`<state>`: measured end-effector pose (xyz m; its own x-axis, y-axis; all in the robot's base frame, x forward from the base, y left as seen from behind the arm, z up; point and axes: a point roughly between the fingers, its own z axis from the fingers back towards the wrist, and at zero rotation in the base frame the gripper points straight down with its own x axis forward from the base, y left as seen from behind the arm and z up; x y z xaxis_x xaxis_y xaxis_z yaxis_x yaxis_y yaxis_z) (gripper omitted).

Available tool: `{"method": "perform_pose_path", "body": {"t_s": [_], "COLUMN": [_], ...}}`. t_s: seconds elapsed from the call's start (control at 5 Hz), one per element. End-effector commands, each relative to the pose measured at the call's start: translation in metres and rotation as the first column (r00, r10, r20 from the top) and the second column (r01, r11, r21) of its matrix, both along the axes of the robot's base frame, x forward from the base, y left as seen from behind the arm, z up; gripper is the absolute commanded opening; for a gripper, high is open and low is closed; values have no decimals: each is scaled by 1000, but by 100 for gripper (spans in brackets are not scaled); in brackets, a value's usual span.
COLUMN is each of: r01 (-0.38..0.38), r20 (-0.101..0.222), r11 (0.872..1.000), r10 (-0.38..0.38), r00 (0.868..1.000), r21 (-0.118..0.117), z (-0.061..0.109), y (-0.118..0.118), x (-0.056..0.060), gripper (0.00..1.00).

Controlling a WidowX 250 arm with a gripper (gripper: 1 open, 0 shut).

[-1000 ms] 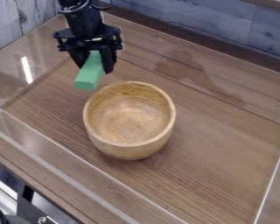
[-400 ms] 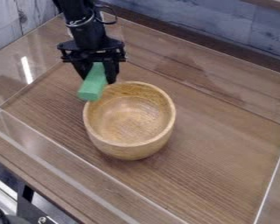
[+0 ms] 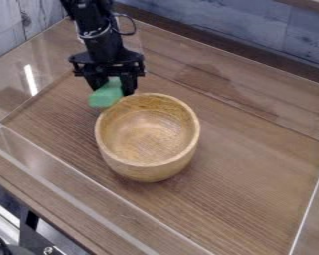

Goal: Move green stick from inside the wooden bowl to the table next to it

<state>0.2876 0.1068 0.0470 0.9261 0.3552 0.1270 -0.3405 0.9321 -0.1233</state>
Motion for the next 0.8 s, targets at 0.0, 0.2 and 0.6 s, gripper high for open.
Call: {"method": "perform_pose_path", "body": {"t_s": [0.0, 0.2, 0.6], "r01": [11, 10, 15], "r20": [21, 17, 13], "r11": [1000, 1000, 999], "r10": [-11, -11, -15], "r00": [1000, 1000, 1000], "r21": [20, 24, 38], "z": [3, -1, -8], "y": [0, 0, 3], "x": [6, 8, 11], "gripper": [0, 0, 0]}}
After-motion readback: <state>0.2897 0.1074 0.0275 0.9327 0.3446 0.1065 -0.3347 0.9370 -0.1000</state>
